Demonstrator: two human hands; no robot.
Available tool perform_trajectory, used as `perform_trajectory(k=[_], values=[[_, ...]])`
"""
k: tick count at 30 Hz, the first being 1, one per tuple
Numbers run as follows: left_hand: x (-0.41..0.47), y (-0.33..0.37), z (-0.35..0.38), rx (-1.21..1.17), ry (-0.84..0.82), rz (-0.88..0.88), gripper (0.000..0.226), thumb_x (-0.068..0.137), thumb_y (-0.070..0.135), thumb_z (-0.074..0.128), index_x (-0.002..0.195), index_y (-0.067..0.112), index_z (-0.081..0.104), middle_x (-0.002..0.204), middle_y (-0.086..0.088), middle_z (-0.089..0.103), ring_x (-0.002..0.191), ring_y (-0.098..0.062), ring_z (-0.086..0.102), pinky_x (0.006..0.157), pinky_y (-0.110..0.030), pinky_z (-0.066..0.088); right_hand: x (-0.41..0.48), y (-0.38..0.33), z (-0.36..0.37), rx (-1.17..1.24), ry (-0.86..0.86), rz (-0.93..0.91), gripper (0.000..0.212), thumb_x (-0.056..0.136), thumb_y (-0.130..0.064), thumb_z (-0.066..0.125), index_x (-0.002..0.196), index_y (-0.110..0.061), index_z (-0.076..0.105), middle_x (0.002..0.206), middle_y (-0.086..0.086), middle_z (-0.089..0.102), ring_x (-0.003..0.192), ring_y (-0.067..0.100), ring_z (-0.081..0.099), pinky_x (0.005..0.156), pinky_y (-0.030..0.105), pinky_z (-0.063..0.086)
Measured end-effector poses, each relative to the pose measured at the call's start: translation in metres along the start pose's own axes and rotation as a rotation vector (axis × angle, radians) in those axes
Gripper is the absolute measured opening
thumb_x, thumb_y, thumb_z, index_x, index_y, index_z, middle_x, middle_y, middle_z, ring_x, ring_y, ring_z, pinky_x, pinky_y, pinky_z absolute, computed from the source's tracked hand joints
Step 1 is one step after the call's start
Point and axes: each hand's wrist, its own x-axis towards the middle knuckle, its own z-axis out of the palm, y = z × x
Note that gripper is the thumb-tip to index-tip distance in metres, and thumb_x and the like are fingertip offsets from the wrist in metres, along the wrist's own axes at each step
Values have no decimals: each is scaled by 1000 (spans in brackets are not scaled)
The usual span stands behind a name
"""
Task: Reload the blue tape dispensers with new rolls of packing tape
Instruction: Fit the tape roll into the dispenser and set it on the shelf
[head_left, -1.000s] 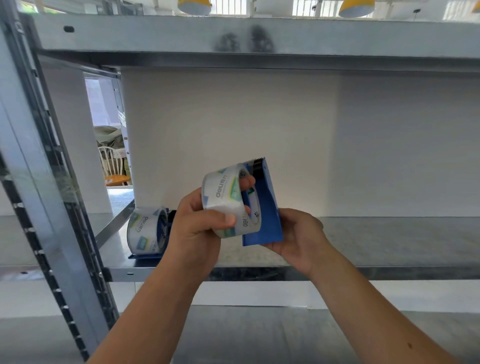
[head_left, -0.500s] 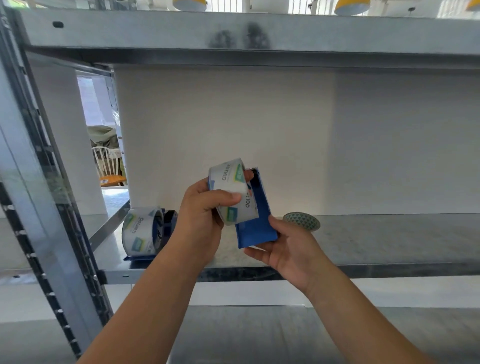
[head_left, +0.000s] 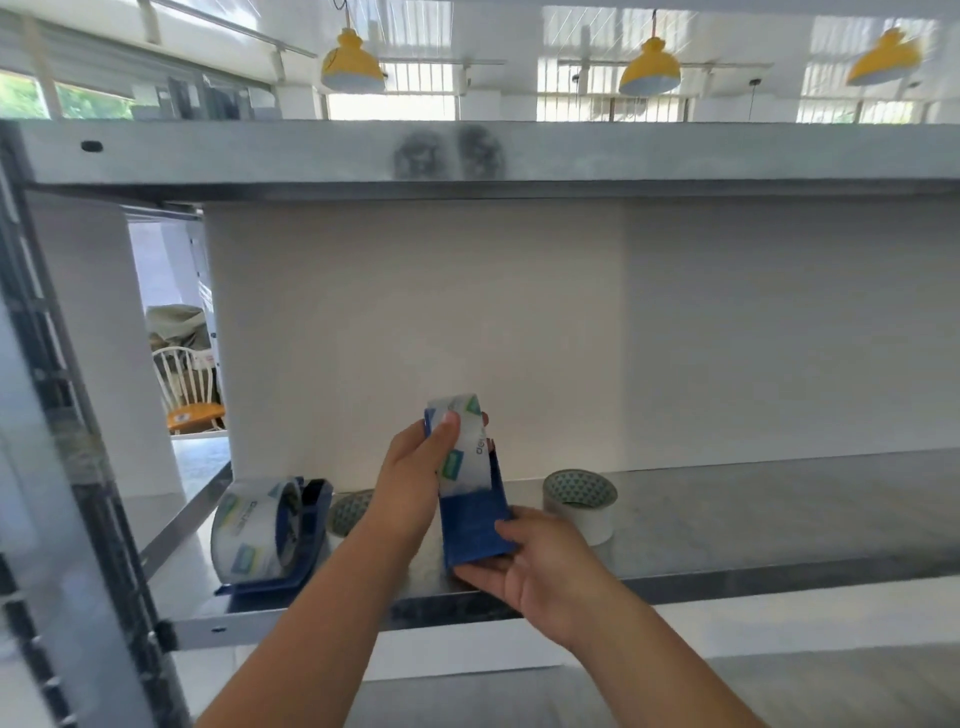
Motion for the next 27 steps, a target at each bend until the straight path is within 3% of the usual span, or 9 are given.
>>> perform_trajectory(k=[2, 4, 7, 9, 13, 16, 22, 25, 27], values=[[9, -6, 3, 79, -12, -41, 32, 106, 25, 51, 112, 1, 71, 100, -19, 77, 87, -29, 73, 74, -31, 62, 0, -5, 3, 34, -63, 15, 41, 95, 15, 43, 132, 1, 54, 126, 32, 67, 116, 48, 66, 100, 58, 55], [12, -17, 5, 172, -51, -69, 26, 104, 19, 55, 107, -2, 70, 96, -19, 75, 87, -32, 72, 71, -29, 61, 3, -8, 5, 53, -60, 2, 50, 93, 20, 36, 128, -12, 52, 127, 32, 64, 115, 49, 65, 98, 56, 54], [7, -37, 0, 175, -59, -95, 24, 102, 17, 58, 106, -4, 70, 102, -28, 75, 98, -43, 73, 88, -48, 59, 7, -6, 6, -79, -66, 12, 53, 92, 18, 34, 135, -3, 57, 127, 30, 66, 116, 46, 65, 93, 50, 58], [1, -45, -5, 162, -53, -83, 20, 101, 16, 59, 104, 2, 73, 102, -25, 76, 100, -42, 73, 91, -52, 58, 8, -4, 1, -128, -75, 19, 52, 94, 15, 34, 136, -3, 59, 126, 29, 69, 116, 45, 67, 92, 50, 59], [-7, -50, -7, 150, -85, -81, 19, 102, 13, 56, 107, 9, 73, 102, -15, 80, 99, -32, 75, 89, -42, 60, -3, -10, -6, -356, -46, -17, 38, 101, 3, 40, 131, -9, 59, 101, 30, 73, 83, 42, 77, 71, 48, 65], [-8, -51, -10, 171, -103, -82, 18, 102, 15, 56, 111, 13, 72, 106, -10, 80, 102, -27, 75, 91, -39, 59, -9, -12, -14, -472, 22, -39, 35, 102, -3, 48, 135, -15, 49, 78, 26, 69, 61, 37, 72, 58, 44, 62], [-13, -52, -11, 236, -59, -80, 11, 97, 15, 65, 100, 20, 74, 94, 3, 82, 93, -18, 77, 79, -30, 61, -19, -11, -27, -402, 84, -153, 31, 100, -1, 52, 128, -14, 56, 70, 21, 68, 53, 32, 65, 51, 37, 55], [-16, -56, -12, 511, 45, 17, 17, 91, 36, 71, 97, 20, 72, 89, 4, 79, 87, -14, 75, 72, -31, 62, -22, -10, -29, -378, 95, -179, 28, 100, 0, 52, 125, -12, 58, 68, 19, 67, 52, 31, 64, 50, 36, 54], [-23, -58, -12, 694, 126, 109, 20, 91, 43, 69, 96, 23, 70, 89, 12, 73, 84, -2, 69, 64, -19, 56, -23, -9, -29, -373, 101, -187, 26, 100, -1, 52, 123, -10, 59, 68, 18, 67, 52, 31, 64, 50, 36, 54]])
